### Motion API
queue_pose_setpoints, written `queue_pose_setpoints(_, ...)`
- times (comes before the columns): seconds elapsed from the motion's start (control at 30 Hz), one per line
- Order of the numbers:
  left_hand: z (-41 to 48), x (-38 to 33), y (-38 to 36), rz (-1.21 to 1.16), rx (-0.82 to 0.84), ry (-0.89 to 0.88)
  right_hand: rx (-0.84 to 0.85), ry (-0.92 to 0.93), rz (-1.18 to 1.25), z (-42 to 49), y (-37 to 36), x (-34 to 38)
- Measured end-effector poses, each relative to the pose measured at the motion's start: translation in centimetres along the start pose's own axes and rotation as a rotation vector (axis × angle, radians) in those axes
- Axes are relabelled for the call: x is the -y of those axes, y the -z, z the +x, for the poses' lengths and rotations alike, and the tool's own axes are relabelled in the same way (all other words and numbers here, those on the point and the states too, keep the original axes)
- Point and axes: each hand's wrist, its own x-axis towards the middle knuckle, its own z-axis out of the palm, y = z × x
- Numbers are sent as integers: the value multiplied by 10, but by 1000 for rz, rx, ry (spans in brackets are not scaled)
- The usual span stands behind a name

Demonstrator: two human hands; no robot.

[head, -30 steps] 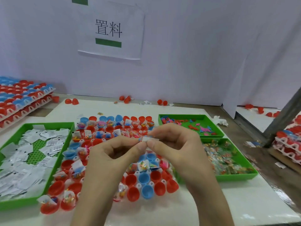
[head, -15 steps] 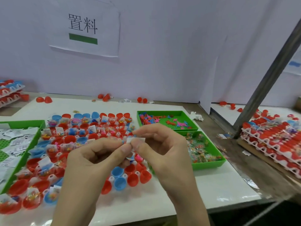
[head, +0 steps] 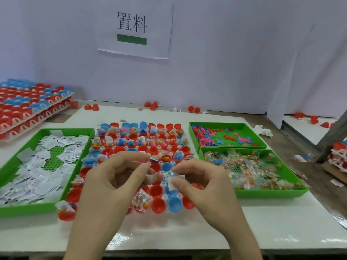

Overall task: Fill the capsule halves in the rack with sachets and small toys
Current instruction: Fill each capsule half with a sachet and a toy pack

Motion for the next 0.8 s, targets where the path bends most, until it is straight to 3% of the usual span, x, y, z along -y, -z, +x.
queue_pose_setpoints(0.17,-3,2,-2,106,175,-5,-34,30,162,-1,-2,6)
queue_pose_setpoints(0.5,-3,5,-8,-136,148,32,-98,17,275,-3,-11,15)
queue_pose_setpoints(0.8,-2,6,-13,-160,107,62,-133,-12,267,-3,-14,12)
